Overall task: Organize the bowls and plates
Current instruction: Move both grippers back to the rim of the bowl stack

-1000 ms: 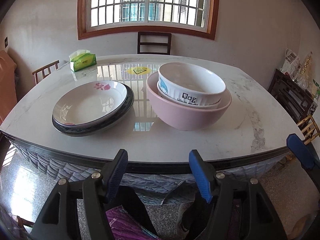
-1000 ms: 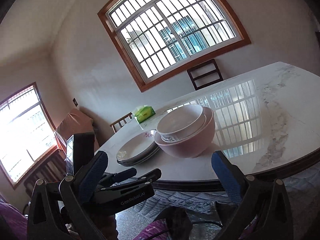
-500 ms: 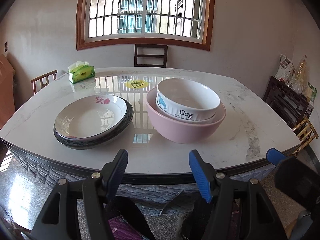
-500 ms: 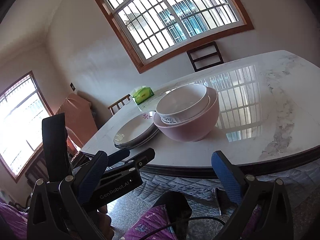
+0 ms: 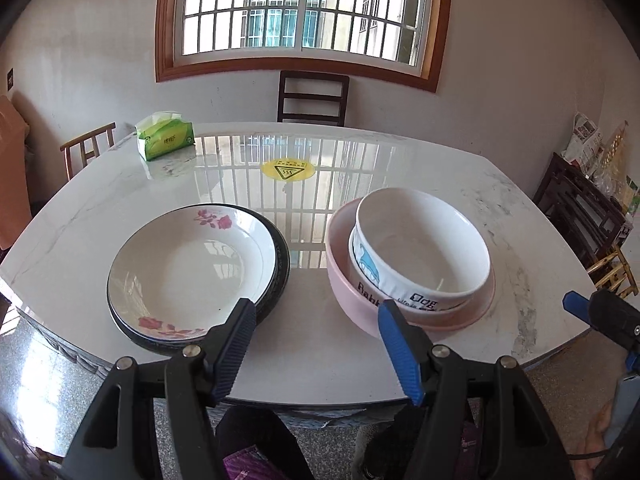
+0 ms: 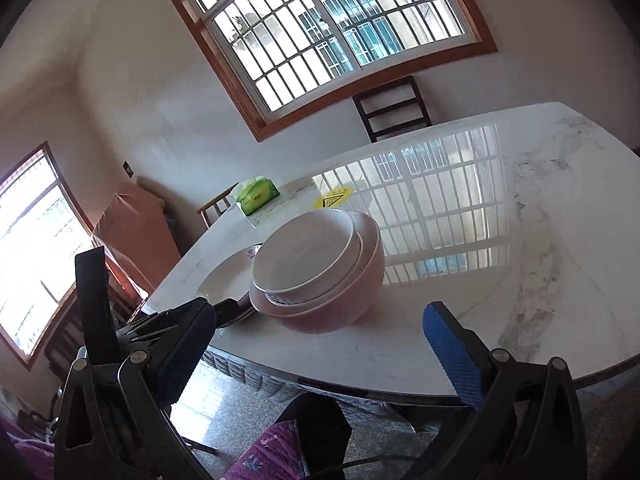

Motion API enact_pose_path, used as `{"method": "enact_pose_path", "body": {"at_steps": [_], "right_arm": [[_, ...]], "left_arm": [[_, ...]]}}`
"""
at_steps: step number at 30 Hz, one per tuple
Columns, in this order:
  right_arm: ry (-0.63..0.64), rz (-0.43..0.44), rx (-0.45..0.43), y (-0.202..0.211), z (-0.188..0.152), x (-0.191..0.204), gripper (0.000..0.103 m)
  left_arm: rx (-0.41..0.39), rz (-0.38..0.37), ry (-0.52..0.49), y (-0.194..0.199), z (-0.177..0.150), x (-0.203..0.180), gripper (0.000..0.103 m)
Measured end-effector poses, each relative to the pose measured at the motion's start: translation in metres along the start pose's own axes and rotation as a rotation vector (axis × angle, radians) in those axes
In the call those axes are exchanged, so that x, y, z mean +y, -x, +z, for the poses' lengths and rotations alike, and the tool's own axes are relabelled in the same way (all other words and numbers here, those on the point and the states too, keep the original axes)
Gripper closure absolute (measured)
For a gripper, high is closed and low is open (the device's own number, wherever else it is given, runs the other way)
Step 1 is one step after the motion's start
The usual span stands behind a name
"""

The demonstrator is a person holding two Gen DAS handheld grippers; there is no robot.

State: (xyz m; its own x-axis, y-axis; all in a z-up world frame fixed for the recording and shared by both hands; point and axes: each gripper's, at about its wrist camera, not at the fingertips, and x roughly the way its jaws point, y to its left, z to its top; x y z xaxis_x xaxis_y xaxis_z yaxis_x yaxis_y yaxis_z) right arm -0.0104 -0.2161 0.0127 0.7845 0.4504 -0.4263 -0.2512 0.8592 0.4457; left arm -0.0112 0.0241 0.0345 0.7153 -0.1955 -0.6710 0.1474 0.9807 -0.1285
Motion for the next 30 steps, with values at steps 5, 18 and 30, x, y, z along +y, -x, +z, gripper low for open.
{"method": "enact_pose_path", "body": {"at_steps": [5, 18, 30], "right_arm": [[-0.092, 0.077, 0.092, -0.025, 0.017, -0.029, 0.0], [-0.178, 0.106, 0.237, -0.074, 0.056, -0.06, 0.05], [-0.143, 0.053, 0.394, -0.096, 0.067, -0.065, 0.067]], "left_arm": [[0.085, -0.165, 0.14, -0.017, 0.024, 0.026, 0.038], [0.289, -0.237, 0.28, -0.051, 0.059, 0.041, 0.043], [0.34, -0.251, 0.344, -0.058, 0.074, 0.054, 0.075]]}}
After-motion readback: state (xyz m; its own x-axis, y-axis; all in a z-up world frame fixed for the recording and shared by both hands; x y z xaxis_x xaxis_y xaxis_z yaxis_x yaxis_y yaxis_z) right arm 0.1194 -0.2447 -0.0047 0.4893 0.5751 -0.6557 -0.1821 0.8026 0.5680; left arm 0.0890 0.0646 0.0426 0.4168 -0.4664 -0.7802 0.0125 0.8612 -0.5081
